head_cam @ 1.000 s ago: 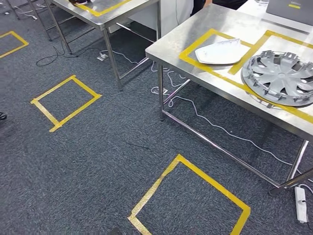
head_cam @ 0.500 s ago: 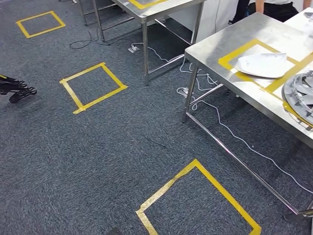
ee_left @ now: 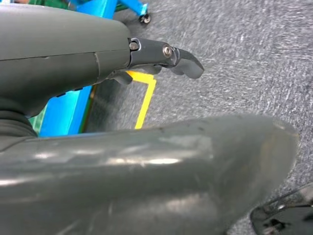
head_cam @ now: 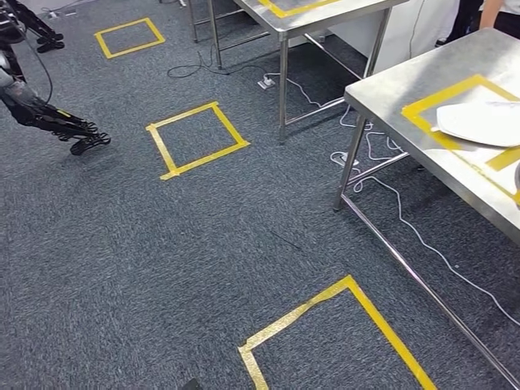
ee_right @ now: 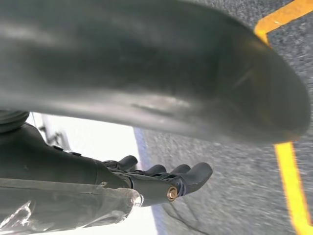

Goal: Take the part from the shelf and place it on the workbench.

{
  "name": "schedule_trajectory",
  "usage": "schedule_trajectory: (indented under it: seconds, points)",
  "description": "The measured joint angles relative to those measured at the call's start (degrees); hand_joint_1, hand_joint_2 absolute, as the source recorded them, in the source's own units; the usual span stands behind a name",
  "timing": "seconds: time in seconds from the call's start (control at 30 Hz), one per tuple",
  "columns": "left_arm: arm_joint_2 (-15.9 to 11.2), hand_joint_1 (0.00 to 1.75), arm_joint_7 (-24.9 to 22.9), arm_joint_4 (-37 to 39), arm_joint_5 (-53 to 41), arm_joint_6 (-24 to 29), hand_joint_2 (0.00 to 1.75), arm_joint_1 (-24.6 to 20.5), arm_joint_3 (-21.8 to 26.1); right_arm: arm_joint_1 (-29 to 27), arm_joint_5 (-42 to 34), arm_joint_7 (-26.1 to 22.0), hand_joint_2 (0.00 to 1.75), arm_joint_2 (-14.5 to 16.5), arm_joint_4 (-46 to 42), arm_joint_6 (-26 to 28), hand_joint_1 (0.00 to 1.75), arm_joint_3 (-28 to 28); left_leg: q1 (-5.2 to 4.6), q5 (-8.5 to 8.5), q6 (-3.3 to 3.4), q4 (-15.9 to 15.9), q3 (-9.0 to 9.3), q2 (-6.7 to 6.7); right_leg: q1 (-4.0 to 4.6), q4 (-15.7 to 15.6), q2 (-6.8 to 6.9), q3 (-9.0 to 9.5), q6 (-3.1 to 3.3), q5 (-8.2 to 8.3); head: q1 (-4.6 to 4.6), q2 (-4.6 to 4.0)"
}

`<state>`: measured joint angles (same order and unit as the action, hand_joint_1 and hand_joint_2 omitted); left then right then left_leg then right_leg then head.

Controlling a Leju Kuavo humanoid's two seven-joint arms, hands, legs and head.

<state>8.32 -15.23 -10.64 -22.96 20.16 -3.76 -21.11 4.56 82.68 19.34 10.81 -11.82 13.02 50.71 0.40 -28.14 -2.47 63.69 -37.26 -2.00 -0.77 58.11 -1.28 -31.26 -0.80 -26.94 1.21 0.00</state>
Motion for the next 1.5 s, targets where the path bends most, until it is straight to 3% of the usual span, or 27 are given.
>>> schedule_trajectory:
  seconds: [0.07, 0.1, 0.13, 0.17, 0.23, 0.3, 0.37, 0.4, 0.47, 0.53, 0.6, 0.73, 0.8, 0.87, 0.93, 0.97, 1.03, 1.1, 1.17, 1.2, 1.23, 1.3, 1.37, 1.4, 1.47, 1.5]
  points:
    - [-0.01, 0.00, 0.00, 0.00, 0.25, 0.14, 0.00, -0.14, 0.00, -0.16, -0.10, 0.01, 0.00, -0.02, 0.00, -0.08, 0.00, 0.01, 0.01, -3.10, -0.21, 7.30, -3.53, 1.06, 0.20, 0.00, 1.69, -0.07, 0.21, -0.06, 0.14, 0.00]
    - [-0.01, 0.00, 0.04, 0.00, 0.38, 0.21, 0.00, -0.06, 0.01, -0.17, -0.15, 0.01, 0.00, -0.03, 0.00, -0.13, 0.00, 0.02, 0.00, -3.33, -0.21, 9.07, -4.32, 1.20, 0.26, 0.00, 2.48, -0.09, 0.25, -0.09, 0.14, 0.00]
    - [-0.02, 0.00, 0.13, 0.00, 0.49, 0.25, 0.00, 0.05, 0.01, -0.14, -0.17, -0.01, 0.00, -0.04, 0.00, -0.18, 0.00, 0.03, 0.00, -2.49, -0.15, 8.66, -4.01, 1.30, 0.30, 0.01, 3.17, -0.07, 0.25, -0.12, 0.15, 0.00]
    - [-0.02, 0.00, 0.26, 0.00, 0.51, 0.29, 0.00, 0.13, 0.02, -0.08, -0.20, -0.03, 0.00, -0.03, 0.00, -0.20, 0.00, 0.04, -0.03, -0.85, -0.02, 6.20, -2.62, 1.61, 0.32, 0.01, 3.80, -0.02, 0.22, -0.16, 0.14, 0.00]
    - [0.02, 0.00, 0.61, 0.00, 0.49, 0.40, 0.00, 0.01, 0.02, 0.05, -0.26, -0.12, 0.00, -0.02, 0.00, -0.23, 0.00, 0.04, -0.26, 2.34, 0.34, -1.44, 1.64, 3.74, 0.51, 0.12, 4.90, 0.14, -0.10, -0.39, 0.20, 0.00]
    - [0.15, 0.00, 0.82, 0.00, 0.47, 0.62, 0.00, -0.29, 0.01, 0.12, -0.38, -0.17, 0.00, -0.01, 0.00, -0.17, 0.00, 0.06, -0.56, 3.31, 0.99, -6.09, 4.05, 5.37, 0.84, 0.20, 5.89, 0.24, -0.69, -0.65, 0.15, 0.00]
    - [0.24, 0.00, 0.85, 0.00, 0.56, 0.93, 0.00, -0.25, 0.01, 0.25, -0.64, -0.20, 0.00, 0.00, 0.00, -0.03, 0.00, 0.10, -0.72, 3.19, 1.76, -6.77, 4.10, 4.69, 0.92, 0.04, 6.86, 0.48, -1.30, -0.77, 0.02, 0.00]
    - [0.25, 0.00, 0.85, 0.00, 0.66, 1.09, 0.00, -0.09, 0.02, 0.34, -0.77, -0.21, 0.00, 0.01, 0.00, 0.04, 0.00, 0.12, -0.67, 3.27, 2.08, -6.91, 4.10, 4.19, 0.82, 0.17, 6.67, 0.54, -1.63, -1.01, -0.04, 0.00]
    - [0.28, 0.00, 0.86, 0.00, 0.86, 1.35, 0.00, 0.01, 0.03, 0.36, -0.89, -0.24, 0.00, 0.03, 0.00, 0.20, 0.00, 0.15, -0.44, 3.52, 2.76, -7.14, 4.15, 3.12, 0.59, 3.15, 4.50, -0.65, -2.19, -3.12, -0.29, 0.00]
    - [0.38, 0.00, 0.88, 0.00, 0.97, 1.68, 0.00, -0.10, 0.04, 0.21, -0.91, -0.21, 0.00, 0.03, 0.00, 0.29, 0.00, 0.19, -0.34, 3.60, 3.17, -7.16, 4.11, 1.97, 0.49, 10.68, 2.02, -4.07, -2.47, -6.93, -0.61, 0.00]
    - [0.44, 0.00, 0.91, 0.00, 1.02, 1.90, 0.00, -0.15, 0.05, 0.07, -0.91, -0.17, 0.00, 0.03, 0.00, 0.29, 0.00, 0.21, -0.35, 3.58, 3.28, -7.16, 4.10, 0.96, 0.50, 16.92, 1.41, -7.10, -2.59, -9.22, -0.67, 0.00]
    - [0.43, 0.00, 0.92, 0.00, 1.05, 1.94, 0.00, -0.12, 0.05, 0.02, -0.91, -0.15, 0.00, 0.03, 0.00, 0.29, 0.00, 0.22, -0.35, 3.58, 3.29, -7.15, 4.12, 0.56, 0.50, 18.51, 1.35, -7.98, -2.59, -9.49, -0.67, 0.00]
    - [0.43, 0.00, 0.93, 0.01, 1.18, 1.96, 0.00, -0.06, 0.08, 0.01, -0.91, -0.15, 0.00, 0.03, 0.00, 0.31, 0.00, 0.22, -0.33, 3.59, 3.27, -7.13, 4.15, -0.05, 0.44, 17.34, 1.34, -7.63, -2.57, -8.26, -0.68, 0.00]
    - [0.47, 0.00, 1.32, 0.01, 1.70, 2.07, 0.00, -0.03, 0.33, 0.06, -1.07, -0.16, 0.00, 0.04, 0.01, 0.70, 0.00, 0.35, -0.24, 3.69, 2.63, -6.93, 4.03, -2.04, -0.05, 8.59, -0.84, -3.82, -2.45, -3.89, -0.69, 0.00]
    - [0.50, 0.00, 1.77, 0.01, 2.20, 2.19, 0.00, 0.06, 0.70, 0.17, -1.32, -0.17, 0.00, 0.06, 0.01, 1.13, 0.00, 0.64, -0.04, 4.00, 1.47, -6.88, 3.67, -4.12, -0.28, 0.88, -2.60, -0.31, -1.80, -0.66, -0.66, 0.00]
    - [0.49, 0.00, 1.85, 0.01, 2.29, 2.23, 0.00, 0.15, 0.88, 0.24, -1.39, -0.16, 0.00, 0.07, 0.01, 1.19, 0.00, 0.80, 0.03, 4.02, 1.00, -6.78, 3.42, -4.25, -0.21, 0.58, -2.08, -0.14, -1.25, -0.55, -0.62, 0.00]
    - [0.48, 0.00, 1.89, 0.02, 2.36, 2.29, 0.00, 0.18, 1.09, 0.27, -1.46, -0.09, 0.00, 0.05, 0.00, 1.23, 0.00, 0.97, -0.03, 2.55, 0.50, -4.70, 2.31, -2.30, -0.17, 0.26, -0.92, -0.03, -0.40, -0.26, -0.33, 0.00]
    - [0.49, 0.00, 1.93, 0.02, 2.41, 2.38, 0.00, -0.05, 1.25, 0.17, -1.54, -0.09, 0.00, 0.05, 0.00, 1.25, 0.00, 1.10, -0.14, -1.02, 0.19, 1.84, -0.92, 0.28, -0.02, 0.14, 0.48, -0.01, 0.12, -0.25, 0.00, 0.00]
    - [0.49, 0.00, 1.98, 0.02, 2.50, 2.47, 0.00, -0.11, 1.40, 0.05, -1.68, -0.04, 0.00, 0.05, 0.00, 1.25, 0.00, 1.20, -0.12, -3.48, 0.04, 8.55, -4.22, 1.04, 0.16, 0.14, 2.03, -0.01, 0.32, -0.36, 0.04, 0.00]
    - [0.48, 0.00, 1.98, 0.02, 2.54, 2.50, 0.00, -0.02, 1.48, 0.07, -1.73, -0.02, 0.00, 0.05, 0.00, 1.25, 0.00, 1.23, -0.11, -3.19, 0.05, 9.43, -4.61, 1.16, 0.21, 0.14, 2.71, 0.02, 0.34, -0.41, 0.05, 0.00]
    - [0.46, 0.00, 1.99, 0.02, 2.57, 2.51, 0.00, 0.08, 1.55, 0.12, -1.76, 0.00, 0.00, 0.05, 0.00, 1.25, 0.00, 1.24, -0.11, -1.90, 0.11, 8.11, -3.88, 1.32, 0.23, 0.14, 3.32, 0.09, 0.32, -0.48, 0.05, 0.00]
    - [0.46, 0.00, 2.00, 0.02, 2.59, 2.53, 0.00, 0.08, 1.61, 0.23, -1.77, 0.00, 0.00, 0.06, 0.00, 1.25, 0.00, 1.25, -0.22, 1.74, 0.34, 1.03, 0.03, 3.02, 0.33, 0.16, 4.37, 0.33, 0.03, -0.70, 0.07, 0.00]
    - [0.51, 0.00, 2.03, 0.02, 2.58, 2.56, 0.00, -0.20, 1.62, 0.24, -1.77, 0.00, 0.00, 0.06, 0.00, 1.26, 0.00, 1.26, -0.50, 3.35, 0.85, -4.93, 3.11, 4.99, 0.68, 0.33, 5.35, 0.49, -0.54, -1.08, 0.06, 0.00]
    - [0.52, 0.00, 2.05, 0.02, 2.57, 2.57, 0.00, -0.28, 1.63, 0.26, -1.78, 0.00, 0.00, 0.05, 0.00, 1.26, 0.00, 1.26, -0.67, 3.35, 1.15, -6.11, 3.61, 5.38, 0.85, 0.35, 5.86, 0.56, -0.84, -1.22, -0.01, 0.00]
    - [0.48, 0.00, 2.05, 0.02, 2.56, 2.62, 0.00, -0.18, 1.64, 0.37, -1.78, -0.01, 0.00, 0.06, 0.00, 1.26, 0.00, 1.28, -0.73, 3.37, 1.87, -6.49, 3.53, 4.35, 0.83, 0.22, 6.80, 0.77, -1.40, -1.42, -0.13, 0.00]
    - [0.45, 0.00, 2.05, 0.02, 2.56, 2.65, 0.00, -0.06, 1.66, 0.43, -1.79, -0.01, 0.00, 0.07, 0.00, 1.25, 0.00, 1.29, -0.66, 3.44, 2.20, -6.63, 3.59, 3.80, 0.73, 0.56, 6.47, 0.74, -1.69, -1.84, -0.22, 0.00]
